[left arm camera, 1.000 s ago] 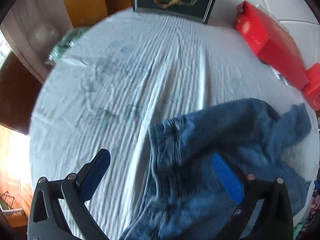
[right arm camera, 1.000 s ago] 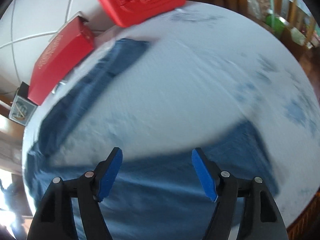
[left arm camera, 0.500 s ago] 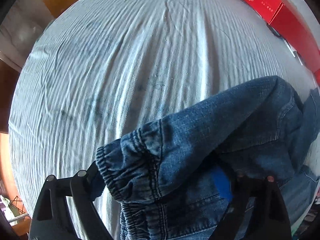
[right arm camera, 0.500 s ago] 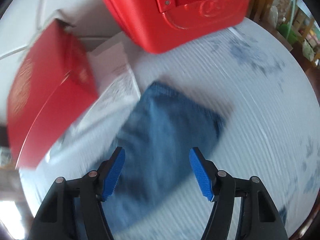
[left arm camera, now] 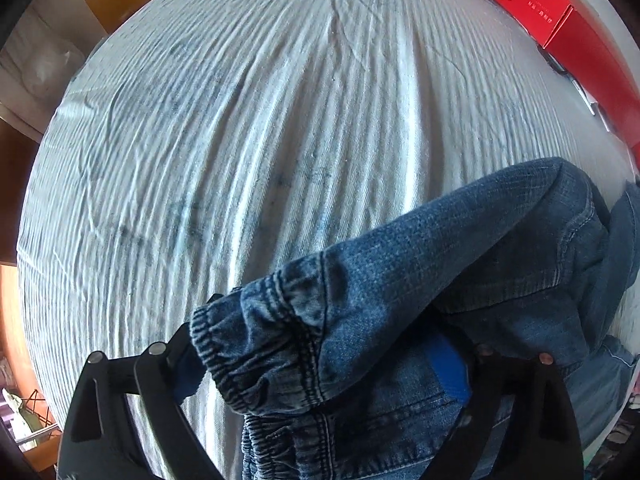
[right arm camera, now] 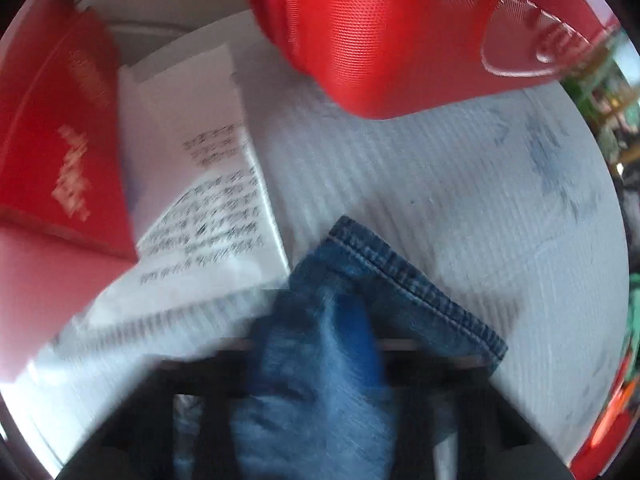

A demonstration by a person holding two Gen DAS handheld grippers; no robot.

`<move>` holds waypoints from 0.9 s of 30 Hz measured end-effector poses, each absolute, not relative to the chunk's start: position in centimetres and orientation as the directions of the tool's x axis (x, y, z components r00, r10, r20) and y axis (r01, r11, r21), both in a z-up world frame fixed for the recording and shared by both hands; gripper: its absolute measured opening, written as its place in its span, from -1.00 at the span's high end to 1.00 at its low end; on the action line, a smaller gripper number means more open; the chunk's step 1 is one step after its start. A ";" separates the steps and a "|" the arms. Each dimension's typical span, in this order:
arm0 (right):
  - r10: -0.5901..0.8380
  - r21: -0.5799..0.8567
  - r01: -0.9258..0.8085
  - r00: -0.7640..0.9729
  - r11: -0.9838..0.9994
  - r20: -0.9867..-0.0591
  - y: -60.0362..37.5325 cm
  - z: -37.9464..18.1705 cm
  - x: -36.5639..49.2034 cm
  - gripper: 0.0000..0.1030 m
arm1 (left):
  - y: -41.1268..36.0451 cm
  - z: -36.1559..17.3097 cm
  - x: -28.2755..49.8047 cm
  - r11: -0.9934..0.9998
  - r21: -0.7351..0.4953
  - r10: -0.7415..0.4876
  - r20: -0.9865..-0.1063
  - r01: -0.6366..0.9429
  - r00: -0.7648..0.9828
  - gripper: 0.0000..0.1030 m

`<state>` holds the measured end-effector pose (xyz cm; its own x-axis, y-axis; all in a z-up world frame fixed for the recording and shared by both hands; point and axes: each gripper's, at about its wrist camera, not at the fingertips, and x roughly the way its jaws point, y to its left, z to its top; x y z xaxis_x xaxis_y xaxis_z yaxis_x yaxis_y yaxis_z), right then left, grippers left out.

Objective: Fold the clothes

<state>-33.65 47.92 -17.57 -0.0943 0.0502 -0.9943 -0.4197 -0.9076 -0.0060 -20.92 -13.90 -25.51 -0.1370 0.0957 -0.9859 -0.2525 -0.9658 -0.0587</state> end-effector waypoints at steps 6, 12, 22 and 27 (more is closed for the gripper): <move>-0.105 0.231 -0.309 -0.375 -0.923 -0.921 49.1 -7.2 -25.6 0.89 | -13.5 -25.7 -21.7 -0.964 -0.059 0.096 -0.987 -0.261 -0.131 -0.81; -0.132 0.323 -0.297 -0.518 -0.899 -0.845 54.8 0.8 -9.8 0.89 | -13.3 -25.6 -22.4 -0.962 -0.057 0.096 -0.986 -0.266 -0.135 -0.81; -0.107 0.241 -0.558 -0.262 -0.794 -0.959 61.3 -9.1 7.0 0.19 | -13.1 -24.8 -24.6 -0.964 -0.061 0.086 -0.993 -0.257 -0.084 -0.97; -0.142 0.236 -0.471 -0.228 -0.850 -0.963 58.7 -12.0 7.0 0.01 | -13.7 -17.8 -25.0 -0.954 -0.141 0.205 -0.951 -0.264 -0.234 -0.97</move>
<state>7.02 58.68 -12.02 -0.2281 -0.1416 -0.9633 -0.4711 -0.8498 0.2365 -25.01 -13.68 -17.79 -0.2336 0.2048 -0.9505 -0.2637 -0.9543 -0.1408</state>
